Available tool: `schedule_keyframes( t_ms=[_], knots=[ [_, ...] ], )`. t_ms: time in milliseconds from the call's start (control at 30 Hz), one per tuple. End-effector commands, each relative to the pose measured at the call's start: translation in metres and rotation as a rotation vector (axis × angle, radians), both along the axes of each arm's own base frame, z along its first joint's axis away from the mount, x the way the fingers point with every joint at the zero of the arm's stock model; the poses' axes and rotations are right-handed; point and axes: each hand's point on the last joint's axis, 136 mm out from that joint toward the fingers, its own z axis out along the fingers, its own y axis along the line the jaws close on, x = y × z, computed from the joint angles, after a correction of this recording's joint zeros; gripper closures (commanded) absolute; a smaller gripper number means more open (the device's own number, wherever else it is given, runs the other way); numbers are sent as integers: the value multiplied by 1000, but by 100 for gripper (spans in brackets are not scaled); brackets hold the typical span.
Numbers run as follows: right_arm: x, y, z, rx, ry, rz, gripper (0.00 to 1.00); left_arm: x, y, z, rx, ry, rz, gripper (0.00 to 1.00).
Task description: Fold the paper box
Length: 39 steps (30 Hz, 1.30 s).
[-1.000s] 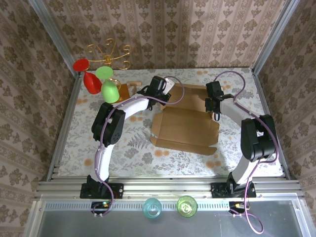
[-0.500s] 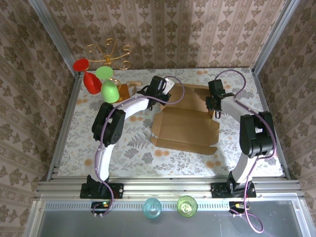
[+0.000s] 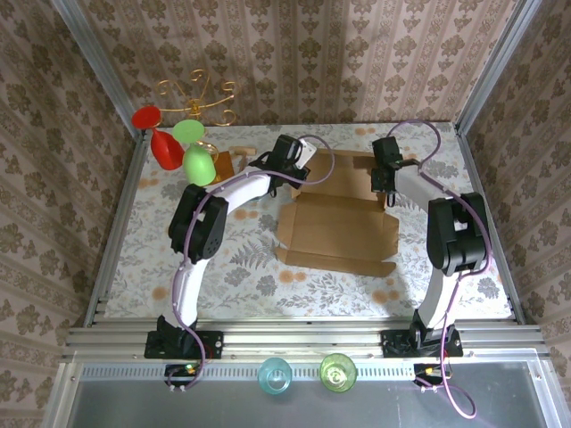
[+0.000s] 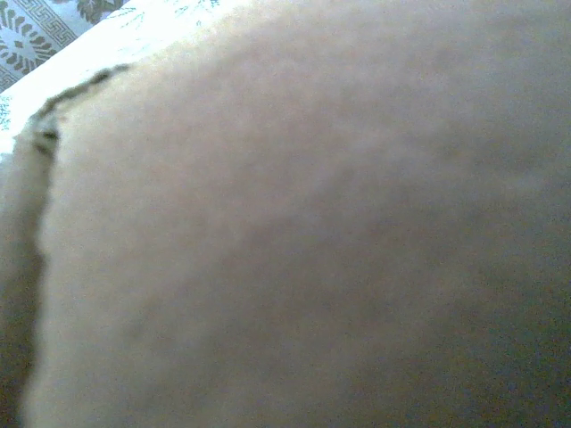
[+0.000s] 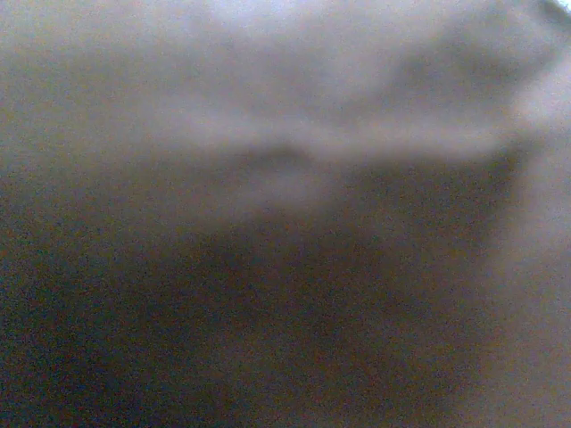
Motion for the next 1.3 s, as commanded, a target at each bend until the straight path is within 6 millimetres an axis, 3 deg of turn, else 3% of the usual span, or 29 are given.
schedule_keyframes(
  t_ms=[0, 267, 367, 633, 667, 767, 833, 1100, 1267],
  knots=[
    [-26, -27, -9, -141, 129, -108, 100, -11, 12, -38, 96, 105, 16, 100],
    [-31, -12, -16, -96, 130, -93, 100, -10, 12, -36, 94, 110, 48, 100],
    [-29, -9, -16, -90, 133, -70, 100, -9, 18, -37, 85, 119, 69, 81],
    [-24, -4, -17, -68, 139, -34, 100, -6, 25, -42, 100, 128, 63, 71],
    [-24, -3, -17, -66, 141, -33, 100, -6, 25, -43, 103, 130, 62, 72],
    [-22, -2, -16, -56, 140, -33, 100, -5, 29, -45, 121, 134, 85, 93],
    [-23, -1, -16, -52, 142, -32, 100, -3, 33, -46, 137, 132, 113, 100],
    [-26, 3, -15, -28, 157, -42, 100, 1, 45, -50, 307, 88, 248, 100],
    [-29, 8, -17, 3, 172, -56, 100, -4, 40, -55, 315, 111, 265, 97]
  ],
)
